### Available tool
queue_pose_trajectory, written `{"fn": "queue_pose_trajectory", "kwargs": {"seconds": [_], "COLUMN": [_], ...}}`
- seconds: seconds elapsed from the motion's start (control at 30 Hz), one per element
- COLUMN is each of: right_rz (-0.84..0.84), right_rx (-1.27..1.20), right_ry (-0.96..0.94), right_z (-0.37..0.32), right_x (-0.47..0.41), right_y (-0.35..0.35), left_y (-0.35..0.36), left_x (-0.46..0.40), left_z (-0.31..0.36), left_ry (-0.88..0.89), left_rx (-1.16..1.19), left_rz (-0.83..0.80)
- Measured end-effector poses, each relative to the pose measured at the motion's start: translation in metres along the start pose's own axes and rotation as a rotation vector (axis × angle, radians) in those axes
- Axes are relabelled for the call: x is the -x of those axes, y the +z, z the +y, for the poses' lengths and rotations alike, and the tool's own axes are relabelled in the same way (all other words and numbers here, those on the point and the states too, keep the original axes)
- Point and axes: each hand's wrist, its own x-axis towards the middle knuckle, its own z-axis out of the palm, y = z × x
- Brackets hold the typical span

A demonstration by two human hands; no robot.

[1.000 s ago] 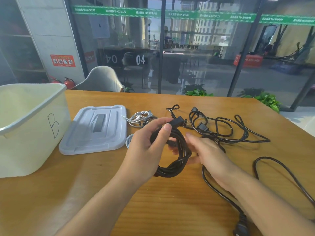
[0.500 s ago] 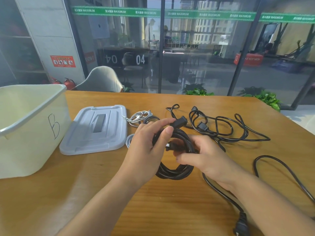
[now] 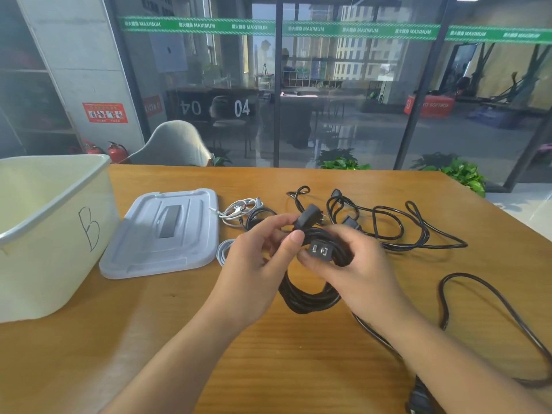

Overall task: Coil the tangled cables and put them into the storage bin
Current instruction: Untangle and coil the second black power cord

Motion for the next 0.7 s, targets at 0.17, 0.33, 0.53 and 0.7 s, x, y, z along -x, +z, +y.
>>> {"fn": "queue_pose_trajectory", "kwargs": {"seconds": [0.17, 0.33, 0.53, 0.7], "right_rz": [0.311, 0.262, 0.023, -0.049], "right_rx": [0.529, 0.524, -0.338, -0.499], "right_ry": [-0.391, -0.378, 0.08, 0.248], "right_z": [0.0075, 0.0061, 0.0025, 0.0062], "right_x": [0.0006, -0.0001, -0.0021, -0.0044], "right_y": [-0.0061, -0.0027, -0.0023, 0.0021], "left_y": [0.0041, -0.0008, -0.0036, -0.0053], "left_x": [0.0011, 0.0008, -0.0007, 0.0003], "left_z": [-0.0047, -0.0056, -0.0076, -0.0101], "left_ry": [-0.028, -0.04, -0.045, -0.057], "left_rx": [0.033, 0.071, 0.058, 0.027], "left_rz": [0.008, 0.006, -0.017, -0.012]}}
